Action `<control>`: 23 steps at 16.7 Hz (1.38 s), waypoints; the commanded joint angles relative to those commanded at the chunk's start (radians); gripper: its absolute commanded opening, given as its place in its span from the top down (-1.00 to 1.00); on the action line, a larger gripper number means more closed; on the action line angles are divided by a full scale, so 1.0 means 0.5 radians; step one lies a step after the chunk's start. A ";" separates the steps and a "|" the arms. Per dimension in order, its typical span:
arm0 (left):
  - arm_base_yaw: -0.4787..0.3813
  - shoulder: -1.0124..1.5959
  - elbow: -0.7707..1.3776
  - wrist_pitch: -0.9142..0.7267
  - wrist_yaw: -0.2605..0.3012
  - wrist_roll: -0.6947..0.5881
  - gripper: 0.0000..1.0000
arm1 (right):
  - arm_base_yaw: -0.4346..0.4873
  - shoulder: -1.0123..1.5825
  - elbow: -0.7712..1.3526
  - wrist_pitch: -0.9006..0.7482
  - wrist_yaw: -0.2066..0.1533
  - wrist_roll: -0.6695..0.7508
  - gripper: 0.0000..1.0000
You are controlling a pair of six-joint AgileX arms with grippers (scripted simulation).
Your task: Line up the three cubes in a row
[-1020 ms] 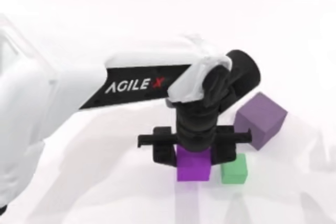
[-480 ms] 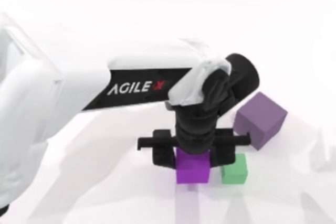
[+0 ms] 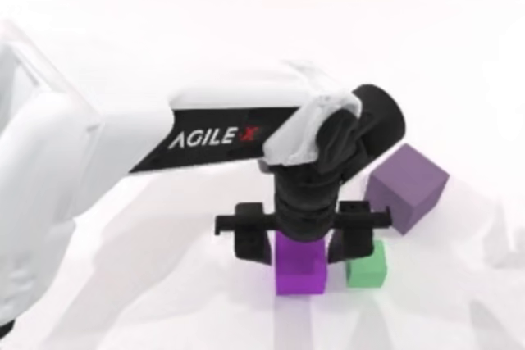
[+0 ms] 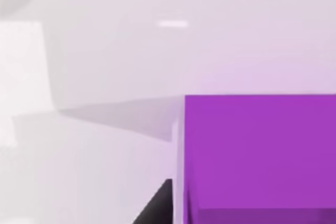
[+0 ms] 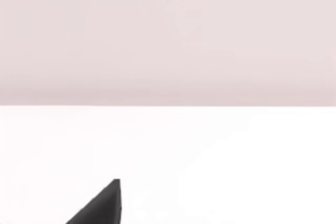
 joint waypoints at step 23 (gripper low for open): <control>0.035 -0.145 0.352 -0.496 -0.001 -0.009 -1.00 | 0.000 0.000 0.000 0.000 0.000 0.000 -1.00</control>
